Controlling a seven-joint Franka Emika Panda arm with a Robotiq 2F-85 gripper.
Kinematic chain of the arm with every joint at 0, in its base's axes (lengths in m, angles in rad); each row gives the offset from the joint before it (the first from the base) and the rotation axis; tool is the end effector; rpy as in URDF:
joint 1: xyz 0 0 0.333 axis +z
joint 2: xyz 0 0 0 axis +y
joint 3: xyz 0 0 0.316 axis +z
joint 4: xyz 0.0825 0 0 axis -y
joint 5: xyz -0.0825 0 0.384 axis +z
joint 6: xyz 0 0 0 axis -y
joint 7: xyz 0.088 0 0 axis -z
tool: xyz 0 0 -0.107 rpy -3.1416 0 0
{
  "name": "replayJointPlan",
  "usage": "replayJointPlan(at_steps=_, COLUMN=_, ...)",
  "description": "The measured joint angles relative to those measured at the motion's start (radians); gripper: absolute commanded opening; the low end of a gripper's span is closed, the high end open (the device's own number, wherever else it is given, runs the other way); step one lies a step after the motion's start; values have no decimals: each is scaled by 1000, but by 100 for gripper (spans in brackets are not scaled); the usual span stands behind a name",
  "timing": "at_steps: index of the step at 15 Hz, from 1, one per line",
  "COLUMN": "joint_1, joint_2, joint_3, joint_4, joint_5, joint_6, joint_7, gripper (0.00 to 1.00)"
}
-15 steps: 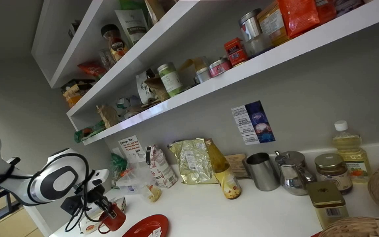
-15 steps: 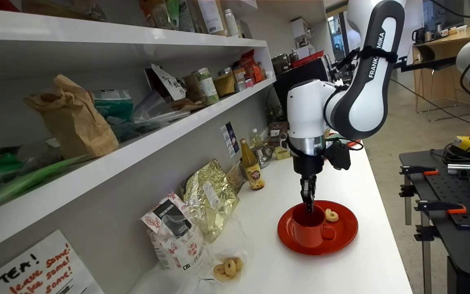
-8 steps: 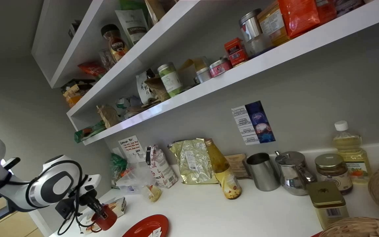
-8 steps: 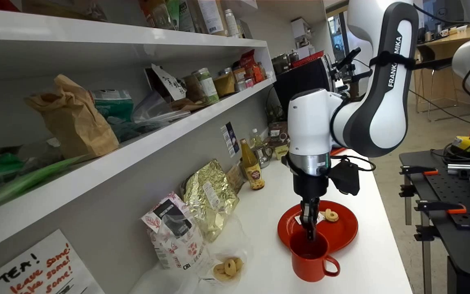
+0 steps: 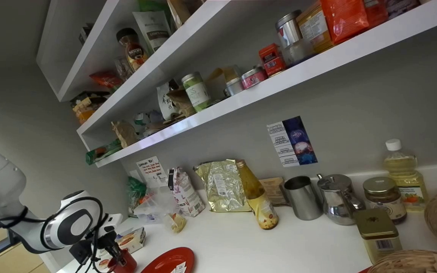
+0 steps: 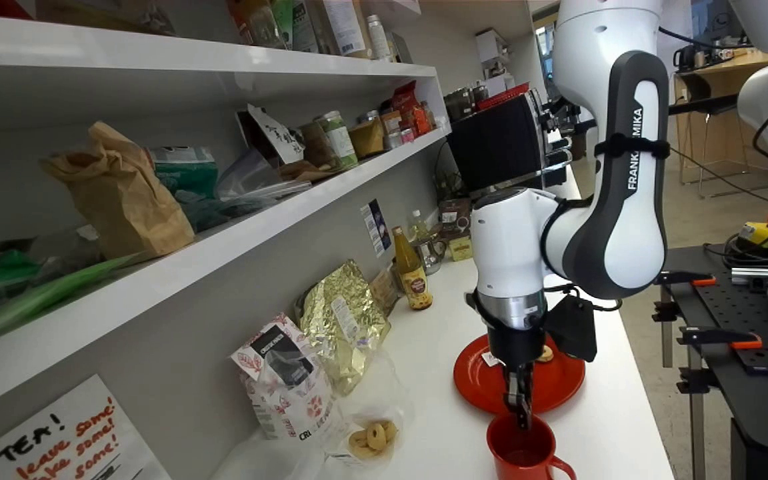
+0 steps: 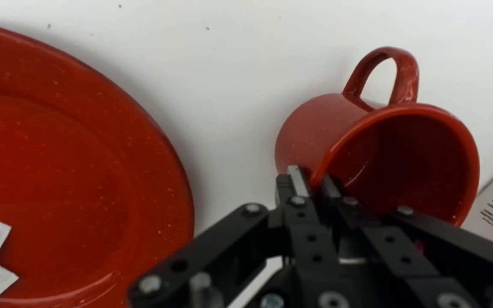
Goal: Remove the cup from the plate
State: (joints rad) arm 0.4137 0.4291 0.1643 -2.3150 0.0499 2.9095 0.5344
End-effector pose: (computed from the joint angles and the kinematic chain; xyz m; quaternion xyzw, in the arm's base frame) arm 0.4494 0.2929 0.1757 -0.9955 0.0122 -0.0501 0.0795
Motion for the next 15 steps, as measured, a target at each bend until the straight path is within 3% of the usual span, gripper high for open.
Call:
replayJointPlan(at_steps=4, joint_1=-2, joint_2=44, joint_3=2, joint_4=34, joint_5=29, joint_6=1, joint_7=-23, gripper=2)
replayJointPlan(at_steps=5, joint_1=-3, joint_2=47, joint_3=4, joint_4=41, joint_5=37, joint_6=1, joint_7=-32, gripper=32)
replayJointPlan(at_steps=6, joint_1=-7, joint_2=51, joint_3=9, joint_4=46, joint_5=46, joint_6=1, joint_7=-47, gripper=10)
replayJointPlan(at_steps=9, joint_1=-6, joint_2=52, joint_3=7, joint_4=45, joint_5=50, joint_6=1, joint_7=-50, gripper=31)
replayJointPlan(at_steps=15, joint_1=-5, joint_2=52, joint_3=7, joint_4=44, joint_5=51, joint_6=1, joint_7=-50, gripper=33)
